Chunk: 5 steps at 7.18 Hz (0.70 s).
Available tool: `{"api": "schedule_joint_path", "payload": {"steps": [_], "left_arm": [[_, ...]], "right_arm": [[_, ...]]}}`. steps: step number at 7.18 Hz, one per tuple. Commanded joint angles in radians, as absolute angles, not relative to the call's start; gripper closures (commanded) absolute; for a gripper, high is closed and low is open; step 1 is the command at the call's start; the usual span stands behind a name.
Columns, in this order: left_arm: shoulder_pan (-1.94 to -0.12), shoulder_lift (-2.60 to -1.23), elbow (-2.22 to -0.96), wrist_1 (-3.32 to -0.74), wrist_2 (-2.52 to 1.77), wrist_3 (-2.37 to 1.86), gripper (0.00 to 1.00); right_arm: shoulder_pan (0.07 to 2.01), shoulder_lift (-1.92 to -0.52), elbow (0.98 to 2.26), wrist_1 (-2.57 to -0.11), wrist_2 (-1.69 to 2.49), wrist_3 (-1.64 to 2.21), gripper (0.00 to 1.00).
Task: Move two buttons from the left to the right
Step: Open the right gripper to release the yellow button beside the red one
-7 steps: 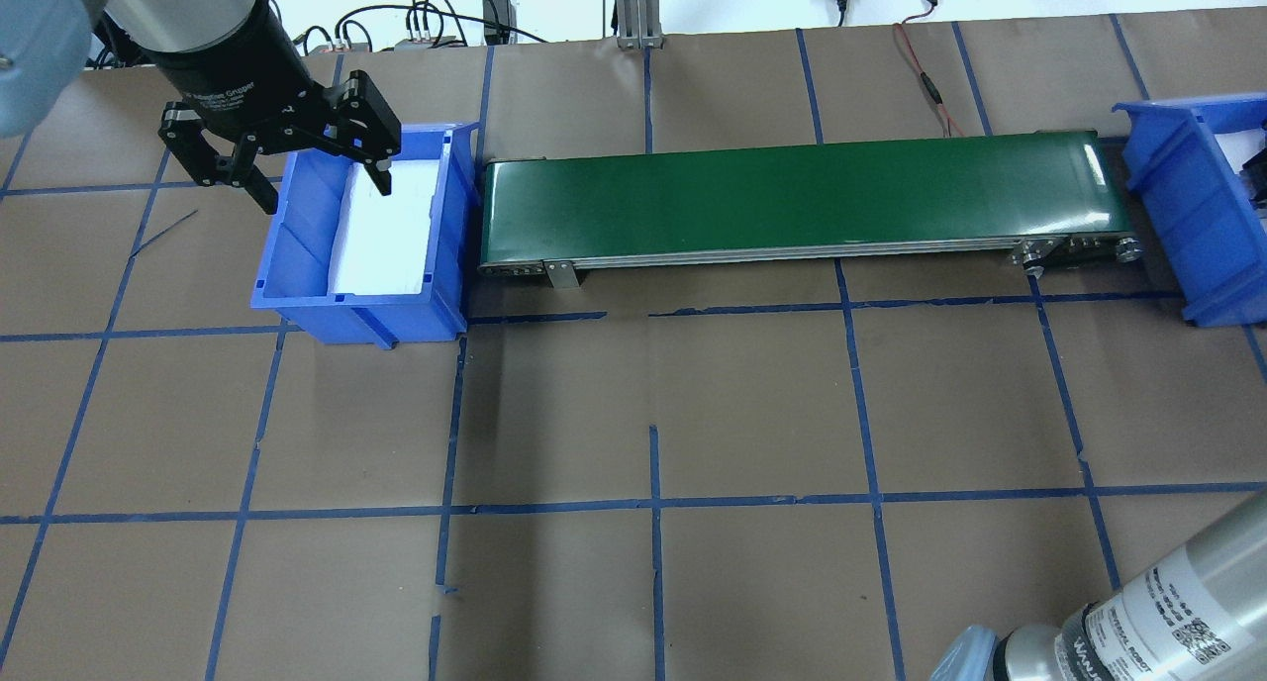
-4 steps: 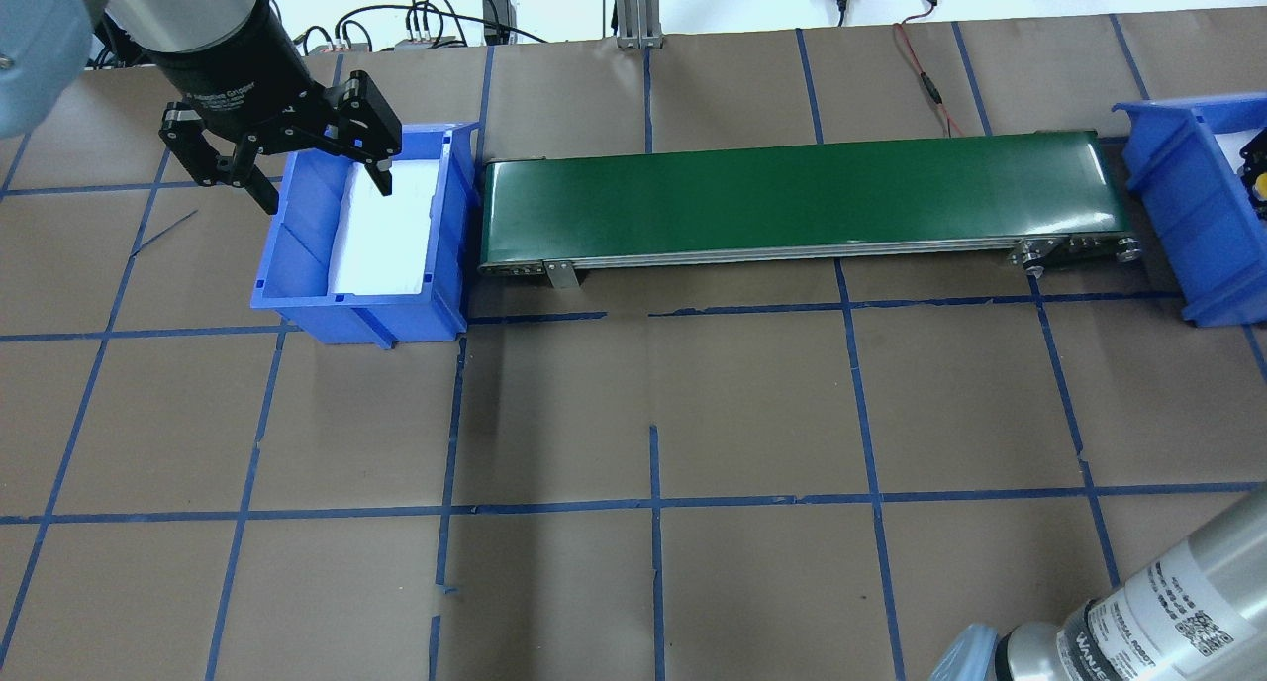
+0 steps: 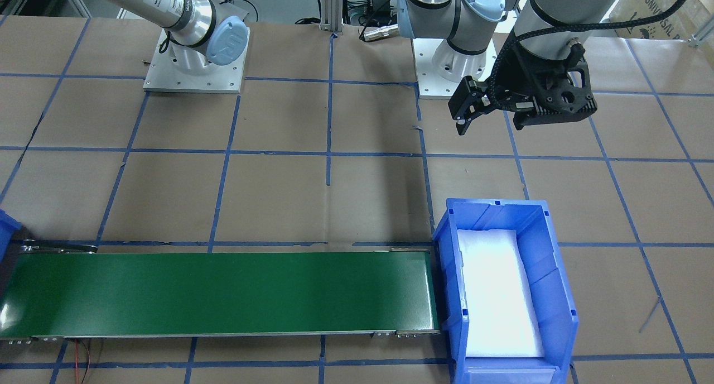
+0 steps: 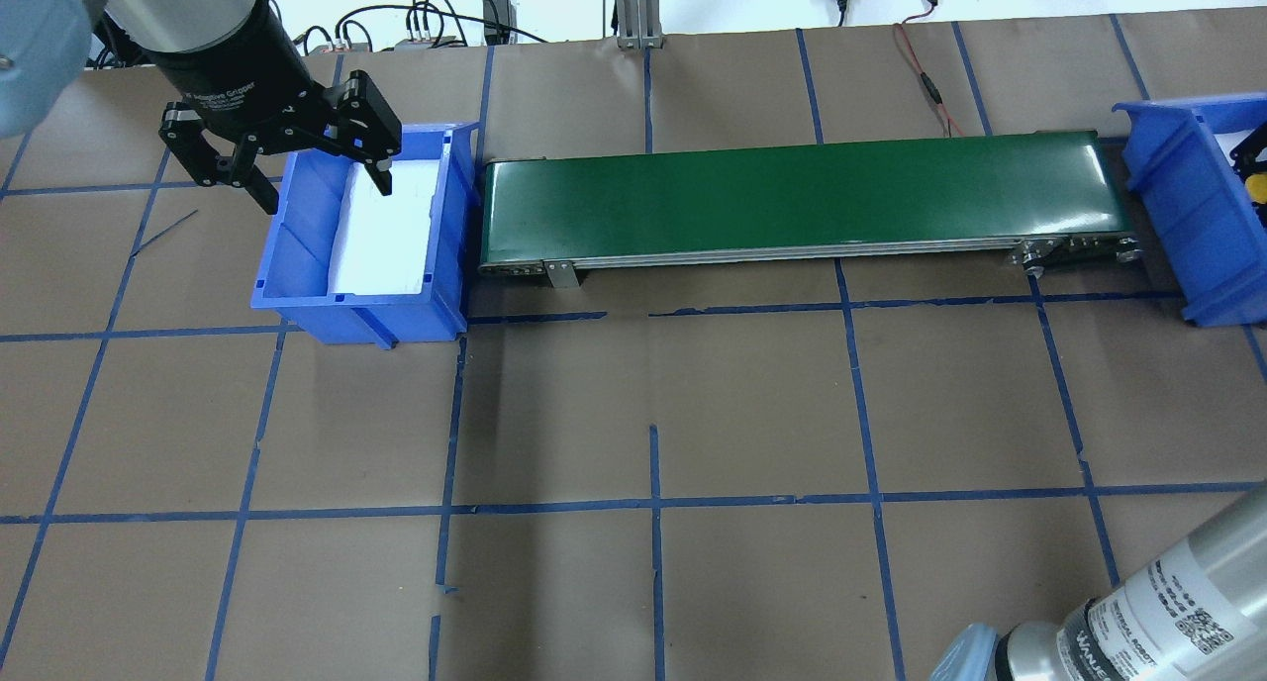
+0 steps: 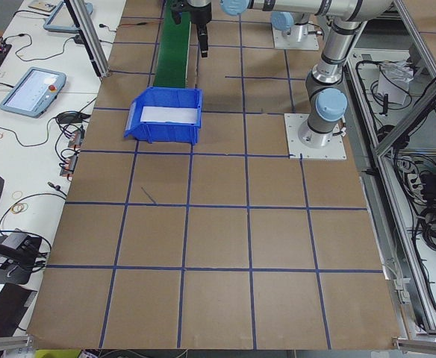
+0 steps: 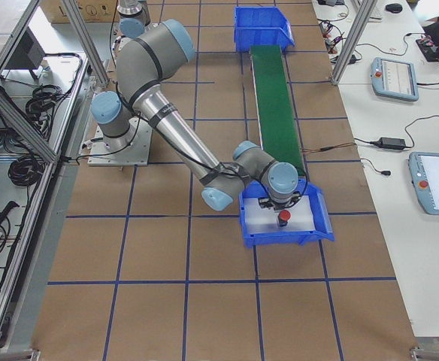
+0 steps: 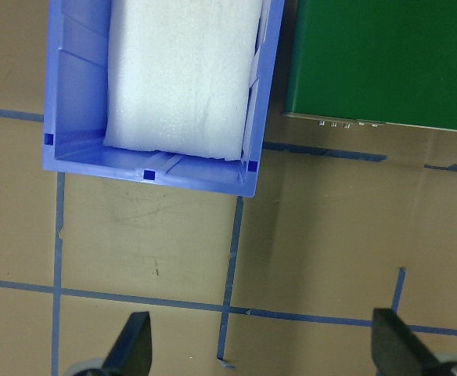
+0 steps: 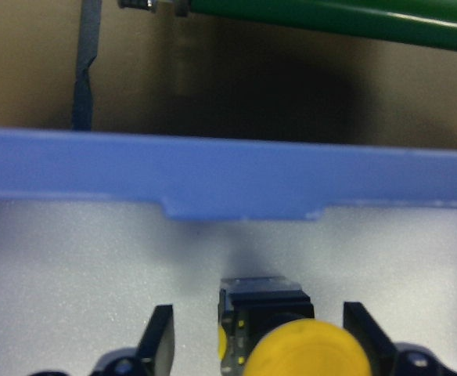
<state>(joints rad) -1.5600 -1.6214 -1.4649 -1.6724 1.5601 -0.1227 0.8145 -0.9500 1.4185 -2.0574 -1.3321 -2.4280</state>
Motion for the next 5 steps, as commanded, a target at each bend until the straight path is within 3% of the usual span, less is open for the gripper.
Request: {"api": "schedule_joint_path", "payload": {"steps": [1, 5], "left_arm": [[-1.560, -1.621, -1.465, -1.674, 1.560, -0.123, 0.00], [-1.562, -1.621, -1.462, -1.674, 1.557, -0.123, 0.00]], "right_arm": [[0.815, -1.064, 1.430, -1.952, -1.348, -2.431, 0.00], [0.821, -1.418, 1.489, -1.703, -1.583, -2.422, 0.00]]}}
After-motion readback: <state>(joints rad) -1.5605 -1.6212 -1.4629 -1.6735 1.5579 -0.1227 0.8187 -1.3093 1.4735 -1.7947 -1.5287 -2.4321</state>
